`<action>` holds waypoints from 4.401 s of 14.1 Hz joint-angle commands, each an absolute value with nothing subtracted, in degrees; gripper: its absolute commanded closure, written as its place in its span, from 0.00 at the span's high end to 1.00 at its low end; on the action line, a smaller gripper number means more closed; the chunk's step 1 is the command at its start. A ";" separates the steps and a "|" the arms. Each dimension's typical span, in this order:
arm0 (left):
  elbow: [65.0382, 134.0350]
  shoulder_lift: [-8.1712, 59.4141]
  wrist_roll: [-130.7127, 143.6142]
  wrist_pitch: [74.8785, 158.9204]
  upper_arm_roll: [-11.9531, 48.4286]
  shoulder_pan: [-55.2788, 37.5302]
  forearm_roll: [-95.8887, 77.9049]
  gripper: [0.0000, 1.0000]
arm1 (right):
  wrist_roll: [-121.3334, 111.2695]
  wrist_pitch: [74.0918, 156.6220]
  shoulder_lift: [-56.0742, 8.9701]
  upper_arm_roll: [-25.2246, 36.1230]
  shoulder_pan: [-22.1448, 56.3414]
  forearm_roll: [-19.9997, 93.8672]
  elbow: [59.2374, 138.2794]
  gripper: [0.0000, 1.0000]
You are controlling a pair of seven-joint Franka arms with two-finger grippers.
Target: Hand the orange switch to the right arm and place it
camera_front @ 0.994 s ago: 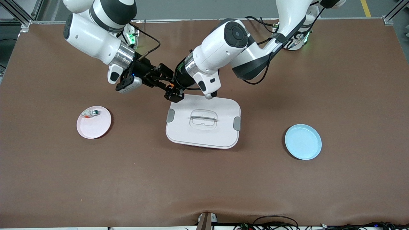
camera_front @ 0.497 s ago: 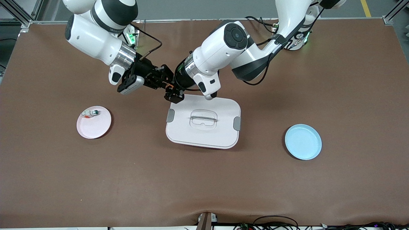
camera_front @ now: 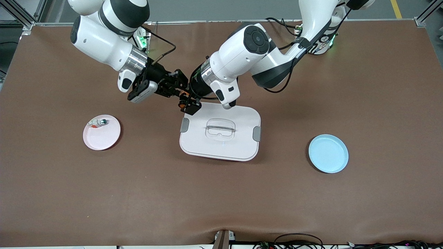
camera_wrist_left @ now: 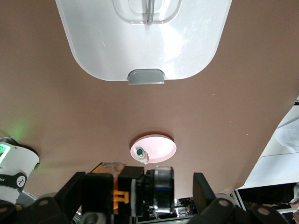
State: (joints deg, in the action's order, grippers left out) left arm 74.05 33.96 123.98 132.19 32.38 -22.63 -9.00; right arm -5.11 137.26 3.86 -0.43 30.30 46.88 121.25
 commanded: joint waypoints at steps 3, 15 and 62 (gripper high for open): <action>73.04 31.38 123.32 126.40 28.39 -22.68 -8.97 1.00 | -23.70 127.29 2.55 0.26 24.80 32.64 118.30 0.00; 74.35 23.20 89.42 103.91 26.54 -13.81 7.45 1.00 | -63.96 125.15 0.79 0.26 11.44 3.61 123.21 0.00; 92.02 -4.57 4.75 88.59 5.01 1.05 2.46 1.00 | -71.04 127.74 -14.78 -0.26 -7.47 -1.59 122.35 1.00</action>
